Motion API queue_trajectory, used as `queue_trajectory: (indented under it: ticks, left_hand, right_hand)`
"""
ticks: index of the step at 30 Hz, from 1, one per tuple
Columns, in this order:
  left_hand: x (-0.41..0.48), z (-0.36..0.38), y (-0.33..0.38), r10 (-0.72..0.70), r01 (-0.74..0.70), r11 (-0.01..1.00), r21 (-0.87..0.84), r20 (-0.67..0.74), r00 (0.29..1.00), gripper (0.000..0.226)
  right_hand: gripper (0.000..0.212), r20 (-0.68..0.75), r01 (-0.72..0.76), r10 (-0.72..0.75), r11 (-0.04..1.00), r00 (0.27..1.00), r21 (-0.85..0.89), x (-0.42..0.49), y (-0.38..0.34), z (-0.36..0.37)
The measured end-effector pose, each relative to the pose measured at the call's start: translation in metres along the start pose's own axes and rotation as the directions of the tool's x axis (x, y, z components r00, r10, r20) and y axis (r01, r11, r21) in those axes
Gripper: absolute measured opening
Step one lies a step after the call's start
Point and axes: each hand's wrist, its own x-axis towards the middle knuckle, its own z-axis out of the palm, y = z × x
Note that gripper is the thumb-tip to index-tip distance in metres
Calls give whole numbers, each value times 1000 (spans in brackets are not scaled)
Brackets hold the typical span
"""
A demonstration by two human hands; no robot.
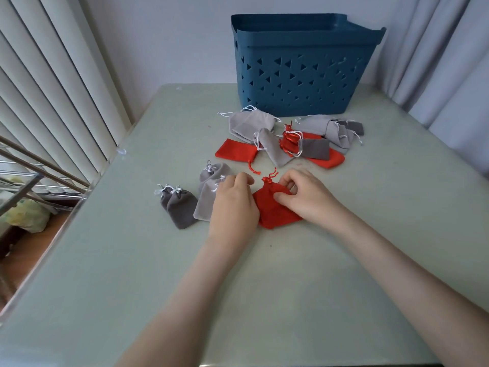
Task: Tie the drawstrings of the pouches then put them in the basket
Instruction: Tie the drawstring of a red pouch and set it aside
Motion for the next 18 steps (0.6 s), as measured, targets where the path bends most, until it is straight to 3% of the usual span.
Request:
queue_trajectory:
  ticks: [2,6,8,11,13,15,18]
  left_hand:
    - [-2,0,-2,35,-37,998,49,47,998,26]
    - [-1,1,-1,24,-26,999,35,52,998,28]
    - [1,1,1,11,-11,1000,0,15,1000,27]
    - [2,0,1,-1,0,999,-32,-20,1000,26]
    - [2,0,1,-14,13,999,-44,-21,1000,25]
    - [2,-1,2,-12,11,998,-63,-17,1000,21]
    - [-1,-3,7,70,-60,989,-134,75,995,26]
  right_hand:
    - [13,-8,9,-9,1000,1000,1,7,0,-5]
    - [19,-137,4,42,947,990,320,29,0,-13]
    - [20,-98,0,23,972,995,234,42,1,-9]
    - [34,80,-108,114,991,990,-75,55,3,1]
    - [27,105,-99,122,975,987,-201,60,3,5]
    - [21,26,-46,50,990,998,-134,60,3,5]
    - [27,-194,58,-31,989,980,133,51,5,-1]
